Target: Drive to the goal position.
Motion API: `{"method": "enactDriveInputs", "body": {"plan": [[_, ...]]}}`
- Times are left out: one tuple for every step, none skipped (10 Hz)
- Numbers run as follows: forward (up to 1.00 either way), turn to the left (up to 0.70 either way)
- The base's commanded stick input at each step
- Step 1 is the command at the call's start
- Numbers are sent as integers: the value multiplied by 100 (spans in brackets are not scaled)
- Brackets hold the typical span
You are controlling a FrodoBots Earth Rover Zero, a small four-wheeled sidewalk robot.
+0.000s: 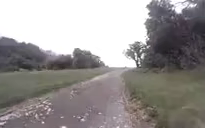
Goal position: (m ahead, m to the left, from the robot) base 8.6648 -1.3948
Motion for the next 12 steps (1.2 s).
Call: {"method": "enactDriveInputs", "body": {"plan": [[85,0],[85,0],[85,0],[85,0],[85,0],[85,0],[85,0],[85,0],[85,0],[85,0],[85,0],[85,0]]}}
